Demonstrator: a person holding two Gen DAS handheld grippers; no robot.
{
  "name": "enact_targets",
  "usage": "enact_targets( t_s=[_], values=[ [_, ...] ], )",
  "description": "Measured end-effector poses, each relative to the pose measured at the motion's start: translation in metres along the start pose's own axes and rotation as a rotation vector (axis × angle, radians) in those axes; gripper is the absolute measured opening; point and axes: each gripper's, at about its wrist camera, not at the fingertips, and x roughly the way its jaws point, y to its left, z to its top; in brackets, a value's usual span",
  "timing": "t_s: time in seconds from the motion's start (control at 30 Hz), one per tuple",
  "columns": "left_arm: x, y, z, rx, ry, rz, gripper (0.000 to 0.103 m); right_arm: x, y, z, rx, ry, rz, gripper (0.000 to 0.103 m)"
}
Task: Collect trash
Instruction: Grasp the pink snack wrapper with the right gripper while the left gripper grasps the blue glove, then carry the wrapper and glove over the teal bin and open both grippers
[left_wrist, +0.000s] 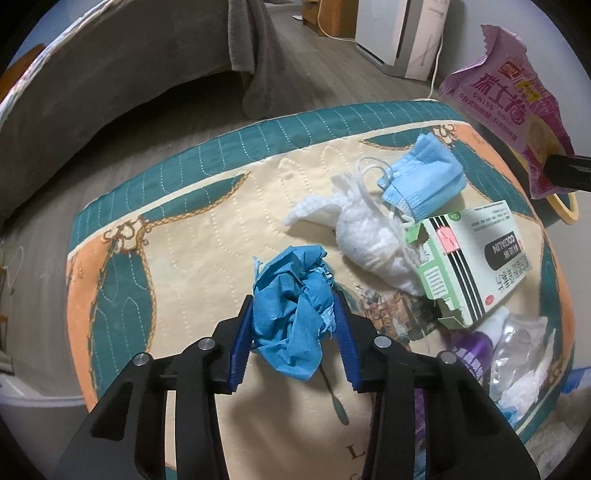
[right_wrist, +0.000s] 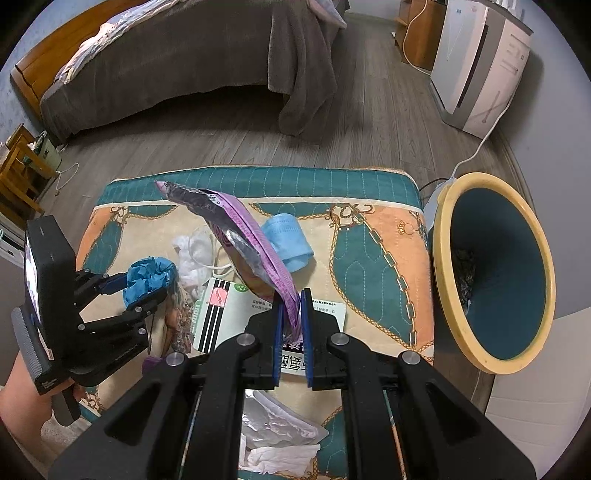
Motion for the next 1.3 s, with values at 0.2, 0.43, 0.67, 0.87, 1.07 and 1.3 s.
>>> enact_targets(
  t_s=[0.2, 0.43, 0.67, 0.87, 1.07, 1.3],
  values=[
    [-0.017, -0.002, 0.003, -0.026, -0.047, 0.003, 0.042, 0.000, 0.000, 0.001, -0.004, -0.002, -0.001, 0.008],
    [-0.056, -0.004, 0.016, -0.051, -0.162, -0.010, 0.042, 0.000, -0.003, 0.002, 0.009, -0.006, 0.002, 0.008],
    [-0.085, -0.008, 0.026, -0.045, -0.231, 0.000, 0.042, -0.004, -0.004, 0.004, 0.017, -0.019, 0.012, 0.008],
    [-0.106, -0.010, 0.032, -0.057, -0.284, -0.016, 0.042, -0.010, -0.006, 0.007, 0.027, -0.037, 0.028, 0.008],
    [-0.118, -0.014, 0.037, -0.042, -0.317, -0.006, 0.042, -0.018, -0.007, 0.010, 0.036, -0.056, 0.048, 0.008],
    [-0.127, -0.023, 0.037, -0.006, -0.345, -0.002, 0.042, -0.037, -0.002, 0.015, 0.036, -0.097, 0.070, 0.008]
  ],
)
